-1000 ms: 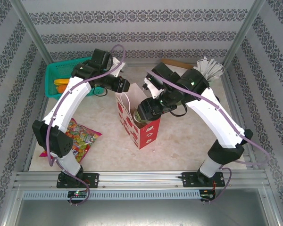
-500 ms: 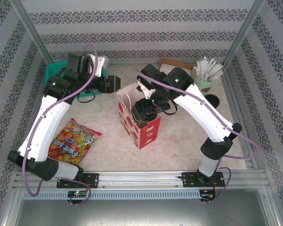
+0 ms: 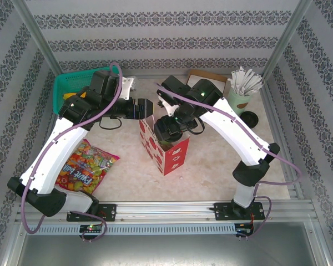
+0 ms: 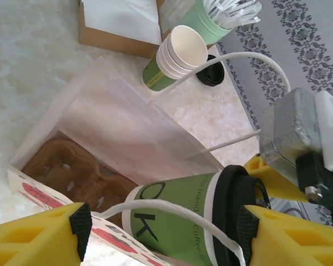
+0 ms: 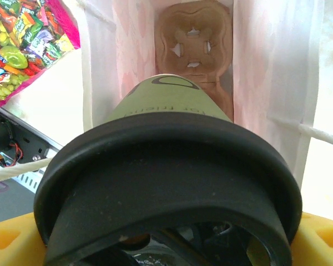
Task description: Pack the takeout coffee
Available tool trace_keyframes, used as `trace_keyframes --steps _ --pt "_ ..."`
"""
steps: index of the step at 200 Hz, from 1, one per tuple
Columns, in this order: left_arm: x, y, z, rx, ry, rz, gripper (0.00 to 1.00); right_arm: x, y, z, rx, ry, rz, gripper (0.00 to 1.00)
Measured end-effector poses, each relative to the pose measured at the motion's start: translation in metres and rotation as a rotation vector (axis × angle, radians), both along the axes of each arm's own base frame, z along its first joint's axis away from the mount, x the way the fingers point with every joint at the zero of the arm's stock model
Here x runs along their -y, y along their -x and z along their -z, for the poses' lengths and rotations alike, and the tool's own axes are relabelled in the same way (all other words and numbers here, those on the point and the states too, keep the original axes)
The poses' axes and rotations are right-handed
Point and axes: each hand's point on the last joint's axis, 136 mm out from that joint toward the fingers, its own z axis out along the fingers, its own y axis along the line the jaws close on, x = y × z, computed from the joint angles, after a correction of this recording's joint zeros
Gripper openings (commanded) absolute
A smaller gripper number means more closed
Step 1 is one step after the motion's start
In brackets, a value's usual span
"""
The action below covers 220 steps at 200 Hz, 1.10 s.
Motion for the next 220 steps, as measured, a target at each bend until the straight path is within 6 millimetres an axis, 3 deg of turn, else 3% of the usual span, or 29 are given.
trace_keyframes --steps 34,63,96,171,220 --pt "0.004 0.005 -0.001 -0.012 0.017 0.026 0.70 0.000 -0.001 0.000 0.013 0.009 0.004 0.72" --pt "0.003 0.008 0.002 -0.023 0.010 0.037 0.57 -0.006 -0.006 0.000 0.027 0.013 0.007 0.72" --pt "0.003 0.012 0.008 -0.039 -0.003 0.054 0.30 -0.012 -0.006 0.005 0.014 0.021 0.012 0.72" --pt "-0.003 0.022 0.017 -0.049 -0.028 0.063 0.03 -0.011 -0.006 0.015 -0.018 0.041 0.045 0.73" --pt "-0.004 0.024 0.017 -0.046 -0.029 0.066 0.00 -0.004 -0.016 0.017 0.026 0.083 0.100 0.73"
